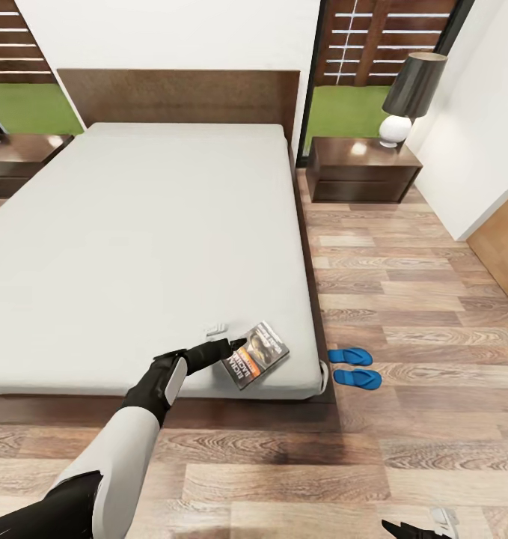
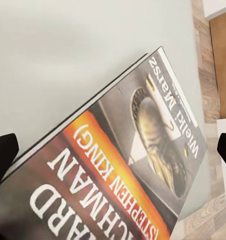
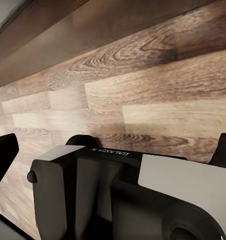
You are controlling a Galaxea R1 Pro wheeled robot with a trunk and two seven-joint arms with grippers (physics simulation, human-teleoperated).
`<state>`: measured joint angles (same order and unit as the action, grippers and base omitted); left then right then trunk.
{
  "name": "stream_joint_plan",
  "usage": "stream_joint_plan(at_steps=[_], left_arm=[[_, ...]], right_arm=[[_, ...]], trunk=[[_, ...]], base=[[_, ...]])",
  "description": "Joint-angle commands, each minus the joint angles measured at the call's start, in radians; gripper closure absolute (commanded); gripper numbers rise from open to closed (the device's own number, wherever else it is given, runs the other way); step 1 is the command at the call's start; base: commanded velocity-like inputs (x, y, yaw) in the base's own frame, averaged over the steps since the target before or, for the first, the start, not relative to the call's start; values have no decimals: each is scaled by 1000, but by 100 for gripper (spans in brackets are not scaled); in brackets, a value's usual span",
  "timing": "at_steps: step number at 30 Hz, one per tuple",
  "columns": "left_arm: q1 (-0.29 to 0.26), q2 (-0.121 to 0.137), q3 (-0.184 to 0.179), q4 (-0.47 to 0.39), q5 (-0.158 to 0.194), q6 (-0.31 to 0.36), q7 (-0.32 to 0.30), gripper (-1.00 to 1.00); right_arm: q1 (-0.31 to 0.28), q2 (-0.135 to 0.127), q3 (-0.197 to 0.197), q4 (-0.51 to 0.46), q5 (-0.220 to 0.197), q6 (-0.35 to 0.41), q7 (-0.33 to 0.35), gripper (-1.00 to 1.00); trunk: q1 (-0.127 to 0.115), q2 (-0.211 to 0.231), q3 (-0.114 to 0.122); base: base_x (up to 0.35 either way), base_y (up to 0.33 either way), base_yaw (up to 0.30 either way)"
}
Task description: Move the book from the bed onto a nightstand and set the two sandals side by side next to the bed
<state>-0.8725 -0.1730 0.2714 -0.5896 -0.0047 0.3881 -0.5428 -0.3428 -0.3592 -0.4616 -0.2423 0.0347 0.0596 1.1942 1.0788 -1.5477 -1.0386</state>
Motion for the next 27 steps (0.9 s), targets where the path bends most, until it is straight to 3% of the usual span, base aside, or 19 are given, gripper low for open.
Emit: stream_joint_plan(at_steps=[1, 27], left_arm=[[-1, -1, 8, -1, -1, 9, -6, -100], [-1, -1, 8, -1, -1, 9, -6, -100]], right_arm=[[0, 0, -6, 0, 4, 6, 5, -100], [-1, 0, -6, 0, 4, 6, 4, -100]], trunk=[[0, 0, -1], [0, 0, -1]], base=[[-17, 0, 0], [-26, 0, 0]])
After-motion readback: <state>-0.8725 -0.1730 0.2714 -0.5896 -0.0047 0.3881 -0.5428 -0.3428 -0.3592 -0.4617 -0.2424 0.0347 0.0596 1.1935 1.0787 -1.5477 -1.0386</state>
